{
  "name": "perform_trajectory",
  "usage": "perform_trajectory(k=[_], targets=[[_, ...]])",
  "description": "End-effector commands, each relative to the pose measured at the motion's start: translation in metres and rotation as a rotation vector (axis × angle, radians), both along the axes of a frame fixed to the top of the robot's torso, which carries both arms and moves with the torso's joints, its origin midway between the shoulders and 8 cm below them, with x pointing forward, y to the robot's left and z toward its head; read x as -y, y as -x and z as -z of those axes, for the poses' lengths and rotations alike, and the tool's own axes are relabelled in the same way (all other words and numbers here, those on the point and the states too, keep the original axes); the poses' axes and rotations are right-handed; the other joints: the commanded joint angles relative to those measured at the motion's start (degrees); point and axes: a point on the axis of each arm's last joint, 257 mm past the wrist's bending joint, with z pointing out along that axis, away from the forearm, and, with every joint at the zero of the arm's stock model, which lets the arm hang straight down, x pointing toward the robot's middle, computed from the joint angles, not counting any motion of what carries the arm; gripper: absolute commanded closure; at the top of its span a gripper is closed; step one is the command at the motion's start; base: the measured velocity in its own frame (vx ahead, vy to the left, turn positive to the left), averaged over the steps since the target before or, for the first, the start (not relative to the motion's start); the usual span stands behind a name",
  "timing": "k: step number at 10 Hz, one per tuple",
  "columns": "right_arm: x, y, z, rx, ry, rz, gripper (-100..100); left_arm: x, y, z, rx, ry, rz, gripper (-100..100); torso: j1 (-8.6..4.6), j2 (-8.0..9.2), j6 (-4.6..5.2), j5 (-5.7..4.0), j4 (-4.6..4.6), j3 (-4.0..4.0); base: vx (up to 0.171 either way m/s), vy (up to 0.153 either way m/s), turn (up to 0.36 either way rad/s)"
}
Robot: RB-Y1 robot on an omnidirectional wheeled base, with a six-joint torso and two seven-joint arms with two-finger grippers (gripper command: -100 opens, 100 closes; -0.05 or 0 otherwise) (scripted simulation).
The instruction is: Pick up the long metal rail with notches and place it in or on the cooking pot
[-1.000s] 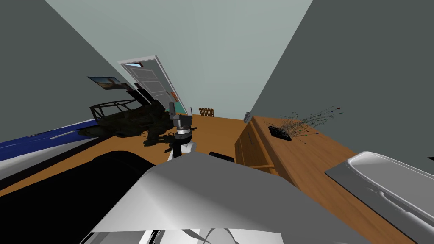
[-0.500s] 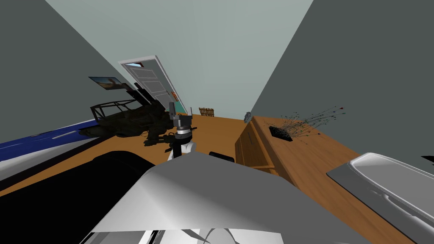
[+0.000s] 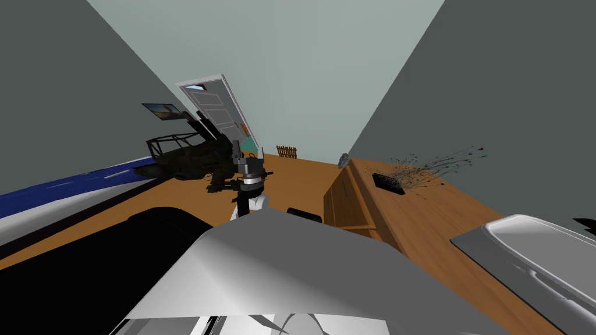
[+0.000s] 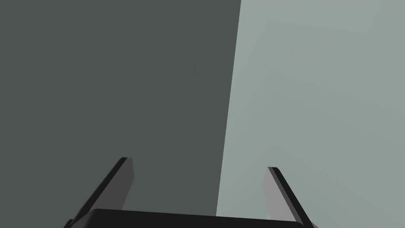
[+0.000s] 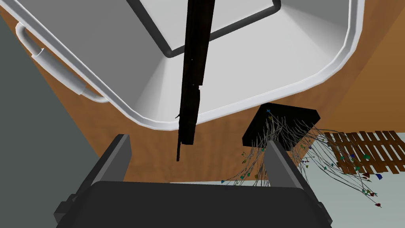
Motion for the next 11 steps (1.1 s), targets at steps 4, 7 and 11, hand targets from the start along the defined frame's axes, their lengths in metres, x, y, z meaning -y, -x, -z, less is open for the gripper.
perform_trajectory(k=[4, 7, 11], targets=[[-0.003, -0.01, -0.01, 0.001, 0.002, 0.047, -100, 0.0, 0.0, 0.0, 0.0, 0.0, 0.0, 0, 0.07, -0.19, 0.11, -0.02, 0.0, -0.07, -0.114, -0.055, 0.099], [-0.009, -0.023, -0.022, 0.002, 0.003, 0.108, -100, 0.0, 0.0, 0.0, 0.0, 0.0, 0.0, 0, 0.56, -0.3, -0.02, 0.13, -0.07, -0.17, -0.067, 0.06, 0.217], [-0.009, -0.023, -0.022, 0.002, 0.003, 0.108, -100, 0.0, 0.0, 0.0, 0.0, 0.0, 0.0, 0, 0.18, -0.54, 0.09, 0.02, -0.1, -0.3, 0.004, -0.004, -0.012]])
